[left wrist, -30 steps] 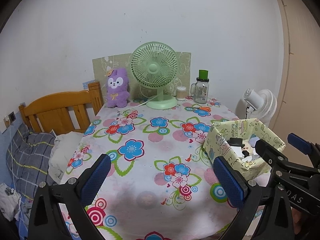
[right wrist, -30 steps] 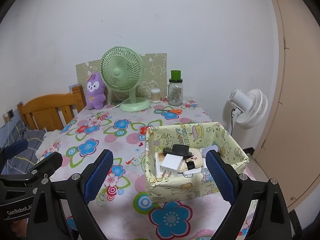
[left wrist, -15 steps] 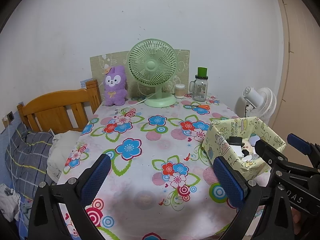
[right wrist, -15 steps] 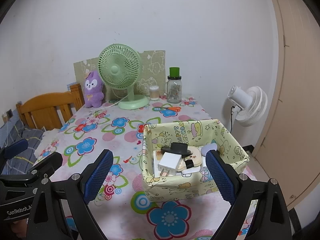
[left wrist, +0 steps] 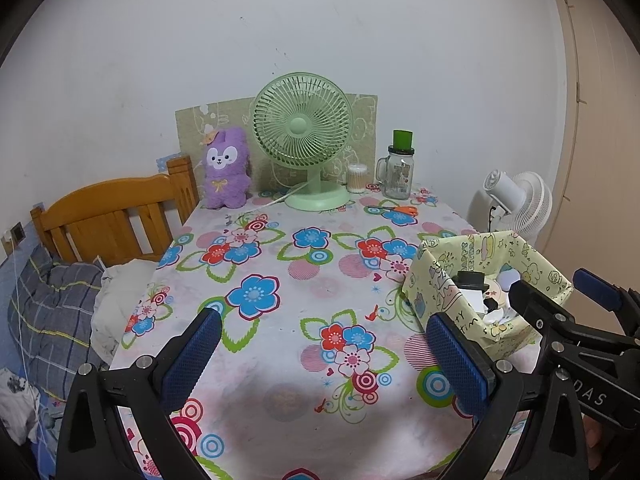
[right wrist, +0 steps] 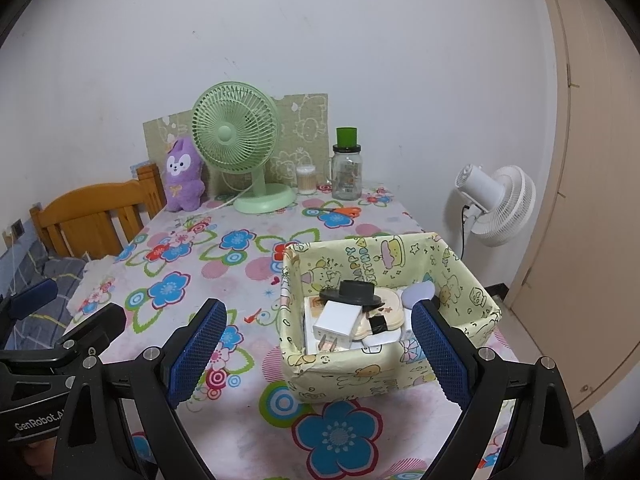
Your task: Organize rigid objects
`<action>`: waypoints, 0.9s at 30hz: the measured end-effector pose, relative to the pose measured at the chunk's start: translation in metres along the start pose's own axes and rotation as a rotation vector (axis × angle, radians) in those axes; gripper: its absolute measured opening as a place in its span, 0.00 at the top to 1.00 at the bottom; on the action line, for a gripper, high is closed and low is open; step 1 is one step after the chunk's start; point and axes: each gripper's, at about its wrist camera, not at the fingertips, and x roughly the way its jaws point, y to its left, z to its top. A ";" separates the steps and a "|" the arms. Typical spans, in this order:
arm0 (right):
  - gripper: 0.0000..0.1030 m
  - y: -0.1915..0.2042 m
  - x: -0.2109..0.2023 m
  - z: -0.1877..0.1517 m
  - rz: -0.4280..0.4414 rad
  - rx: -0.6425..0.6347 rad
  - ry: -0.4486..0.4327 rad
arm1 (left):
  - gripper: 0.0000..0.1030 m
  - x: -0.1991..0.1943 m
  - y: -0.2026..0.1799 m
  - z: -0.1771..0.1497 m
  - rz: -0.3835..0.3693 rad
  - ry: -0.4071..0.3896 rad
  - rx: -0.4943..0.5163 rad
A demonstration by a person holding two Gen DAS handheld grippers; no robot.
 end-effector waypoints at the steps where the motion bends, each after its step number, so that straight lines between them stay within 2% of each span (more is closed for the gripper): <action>1: 0.07 0.000 0.000 0.000 0.000 0.000 0.000 | 0.00 0.001 -0.001 0.000 -0.001 0.001 -0.001; 27: 0.07 -0.004 0.008 0.001 -0.014 -0.002 0.006 | 0.00 0.010 0.002 -0.003 -0.005 0.015 -0.003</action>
